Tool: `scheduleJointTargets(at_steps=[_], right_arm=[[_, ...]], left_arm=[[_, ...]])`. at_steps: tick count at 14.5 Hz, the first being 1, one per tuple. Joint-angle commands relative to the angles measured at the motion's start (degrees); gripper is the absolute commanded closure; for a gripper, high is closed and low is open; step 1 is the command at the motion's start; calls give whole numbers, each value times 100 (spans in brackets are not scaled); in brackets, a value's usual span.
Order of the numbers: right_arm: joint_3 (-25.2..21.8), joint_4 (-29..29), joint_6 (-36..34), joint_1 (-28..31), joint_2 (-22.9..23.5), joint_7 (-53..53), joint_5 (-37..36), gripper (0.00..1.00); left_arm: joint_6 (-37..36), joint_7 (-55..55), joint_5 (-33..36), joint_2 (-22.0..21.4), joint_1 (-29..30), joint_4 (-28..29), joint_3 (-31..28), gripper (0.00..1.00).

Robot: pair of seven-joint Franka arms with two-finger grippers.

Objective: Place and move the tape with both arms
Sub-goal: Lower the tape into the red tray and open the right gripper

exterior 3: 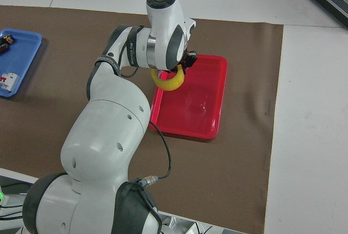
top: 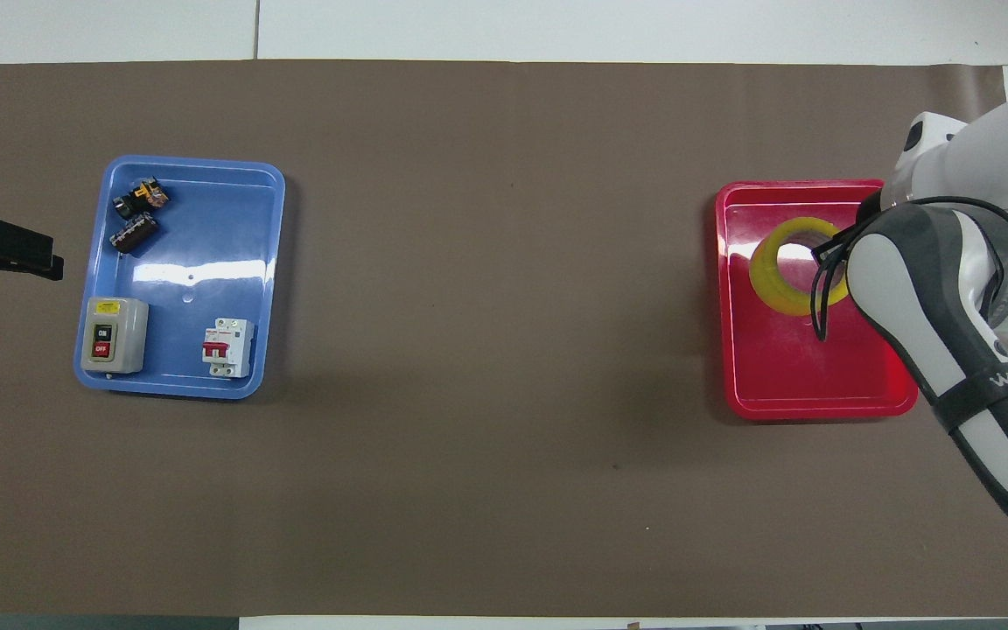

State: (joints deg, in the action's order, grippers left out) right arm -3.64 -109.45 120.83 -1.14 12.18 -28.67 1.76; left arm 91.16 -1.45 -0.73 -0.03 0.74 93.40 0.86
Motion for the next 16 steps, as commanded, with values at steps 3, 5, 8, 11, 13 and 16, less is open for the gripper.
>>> scheduleJointTargets(at_steps=[3,5,8,11,13,16], right_arm=[[91,-1236,1346,307,-410,-543,-71,100],[91,-1245,1373,369,-322,-569,-71,100],[91,-1254,1443,422,-225,-605,-79,100],[91,-1412,1768,448,-155,-622,-71,100],[91,-1429,1803,448,-111,-596,-79,100],[91,-1430,1830,448,-67,-578,-71,33]], left_arm=[[-11,-92,20,-120,6,100,-16,0],[-11,-92,20,-120,14,100,-16,0],[-11,-92,20,-129,14,100,-16,0],[-11,-92,20,-129,14,100,-16,0],[-11,-92,20,-120,14,100,-16,0],[-11,-92,20,-120,14,100,-16,0]])
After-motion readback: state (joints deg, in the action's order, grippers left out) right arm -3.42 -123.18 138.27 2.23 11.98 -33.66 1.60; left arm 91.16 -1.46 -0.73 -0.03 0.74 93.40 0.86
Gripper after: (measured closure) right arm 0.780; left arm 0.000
